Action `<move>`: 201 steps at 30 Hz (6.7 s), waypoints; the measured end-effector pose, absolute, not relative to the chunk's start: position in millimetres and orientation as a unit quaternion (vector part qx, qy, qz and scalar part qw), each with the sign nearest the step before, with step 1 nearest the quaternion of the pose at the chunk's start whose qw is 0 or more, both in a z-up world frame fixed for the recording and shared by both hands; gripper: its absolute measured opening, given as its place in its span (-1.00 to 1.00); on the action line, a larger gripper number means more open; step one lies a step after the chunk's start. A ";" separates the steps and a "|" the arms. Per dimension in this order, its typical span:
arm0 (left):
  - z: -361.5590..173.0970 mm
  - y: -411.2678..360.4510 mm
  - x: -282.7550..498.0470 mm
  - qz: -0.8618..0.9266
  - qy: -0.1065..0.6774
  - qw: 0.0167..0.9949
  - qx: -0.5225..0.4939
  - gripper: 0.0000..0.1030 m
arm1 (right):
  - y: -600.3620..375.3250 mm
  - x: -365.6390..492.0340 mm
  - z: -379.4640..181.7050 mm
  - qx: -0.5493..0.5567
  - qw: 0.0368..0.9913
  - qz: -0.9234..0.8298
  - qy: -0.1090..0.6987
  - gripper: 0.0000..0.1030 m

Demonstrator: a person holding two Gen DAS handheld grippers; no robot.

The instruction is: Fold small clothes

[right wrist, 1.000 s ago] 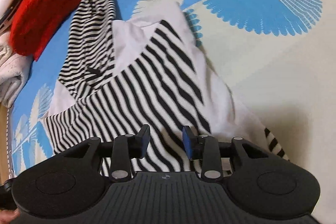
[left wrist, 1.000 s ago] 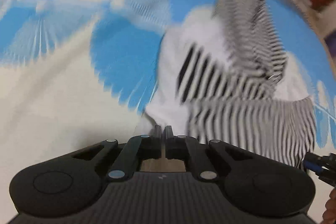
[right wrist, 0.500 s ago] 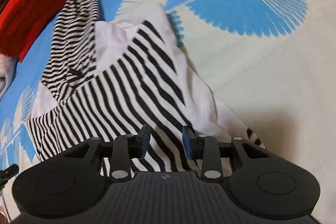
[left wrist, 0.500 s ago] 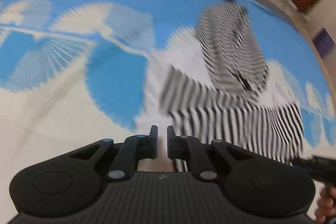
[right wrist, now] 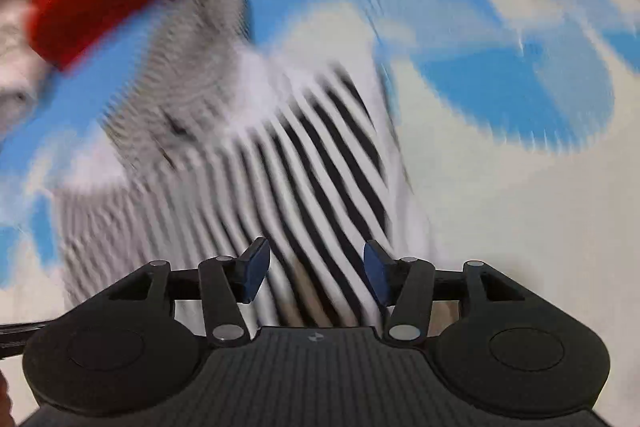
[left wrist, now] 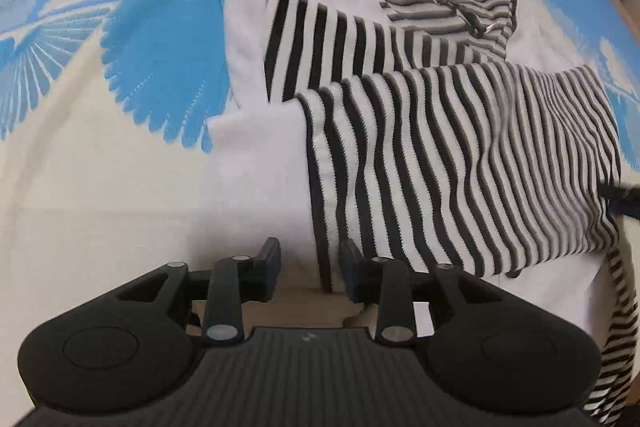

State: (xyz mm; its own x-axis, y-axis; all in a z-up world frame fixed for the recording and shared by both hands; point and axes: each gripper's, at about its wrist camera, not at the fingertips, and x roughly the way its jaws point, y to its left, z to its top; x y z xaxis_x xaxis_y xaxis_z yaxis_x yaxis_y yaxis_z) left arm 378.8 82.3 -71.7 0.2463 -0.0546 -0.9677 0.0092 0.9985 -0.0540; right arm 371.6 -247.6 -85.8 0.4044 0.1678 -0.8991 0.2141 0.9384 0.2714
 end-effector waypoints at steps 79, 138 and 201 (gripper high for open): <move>46.7 -22.2 556.1 -0.240 0.367 0.898 0.030 -0.99 | -330.2 375.6 14.8 0.099 0.908 -0.070 0.401 -0.04; -46.3 122.4 370.4 0.023 0.591 0.762 -0.263 -0.01 | -296.5 357.4 -78.0 0.368 0.752 -0.016 0.546 -0.09; -15.5 140.4 96.9 -0.015 0.505 0.830 -0.238 -0.07 | -337.8 100.3 -39.3 0.255 0.867 -0.019 0.428 -0.02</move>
State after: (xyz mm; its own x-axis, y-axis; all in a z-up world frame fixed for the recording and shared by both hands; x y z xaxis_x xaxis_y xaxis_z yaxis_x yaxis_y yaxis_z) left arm 96.9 140.4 -15.5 0.4903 -0.2659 -0.8300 -0.2155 0.8858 -0.4111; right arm 100.3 -337.8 -39.3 0.6328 0.1852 -0.7519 0.2516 0.8691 0.4258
